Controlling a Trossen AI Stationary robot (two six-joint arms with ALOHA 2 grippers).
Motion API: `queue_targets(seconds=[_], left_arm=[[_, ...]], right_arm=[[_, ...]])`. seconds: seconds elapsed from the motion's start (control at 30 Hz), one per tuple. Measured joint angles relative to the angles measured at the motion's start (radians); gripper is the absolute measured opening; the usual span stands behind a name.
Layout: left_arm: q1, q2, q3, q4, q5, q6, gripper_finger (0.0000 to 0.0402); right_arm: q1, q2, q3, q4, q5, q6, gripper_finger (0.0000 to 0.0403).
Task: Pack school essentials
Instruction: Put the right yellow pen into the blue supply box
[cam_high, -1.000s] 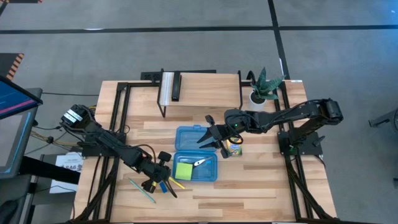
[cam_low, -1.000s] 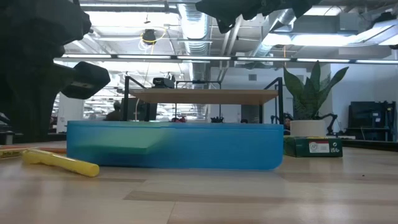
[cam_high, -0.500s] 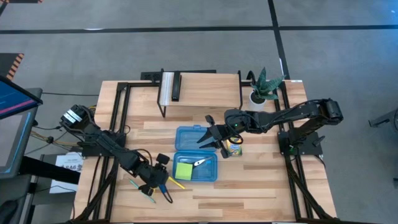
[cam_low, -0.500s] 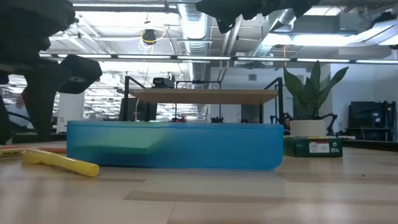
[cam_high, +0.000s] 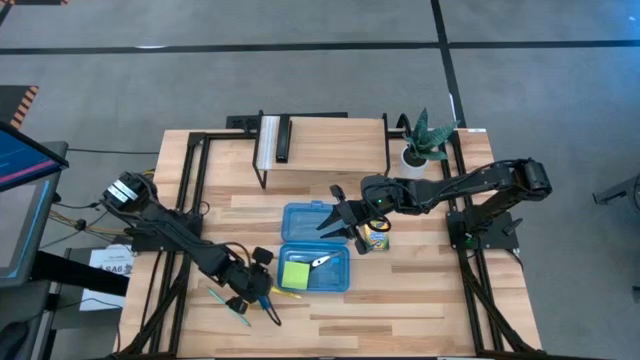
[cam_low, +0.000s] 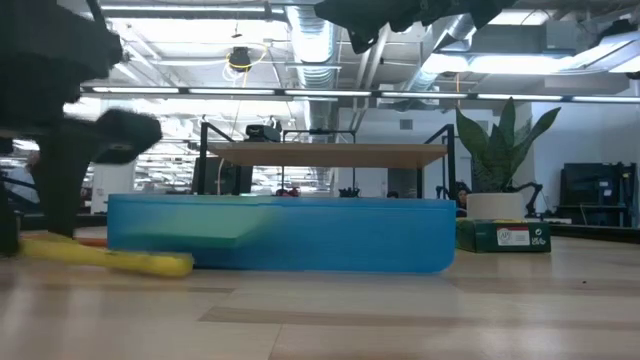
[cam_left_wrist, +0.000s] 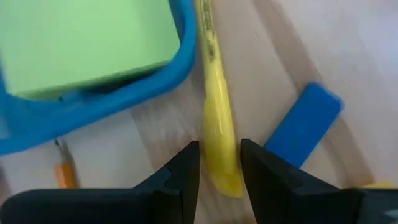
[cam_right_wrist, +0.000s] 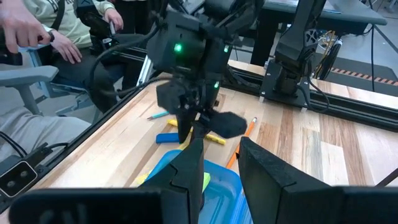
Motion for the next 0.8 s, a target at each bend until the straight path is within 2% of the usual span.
queue_targets(seconds=[0.43, 0.8], left_arm=[[0.026, 0.004, 0.0, -0.003, 0.011, 0.007, 0.01], [0.027, 0.002, 0.0, -0.005, -0.016, 0.002, 0.0016]], right_arm=[[0.0, 0.0, 0.0, 0.001, 0.0, 0.0, 0.012], [0.0, 0.0, 0.0, 0.0, 0.0, 0.0, 0.012]])
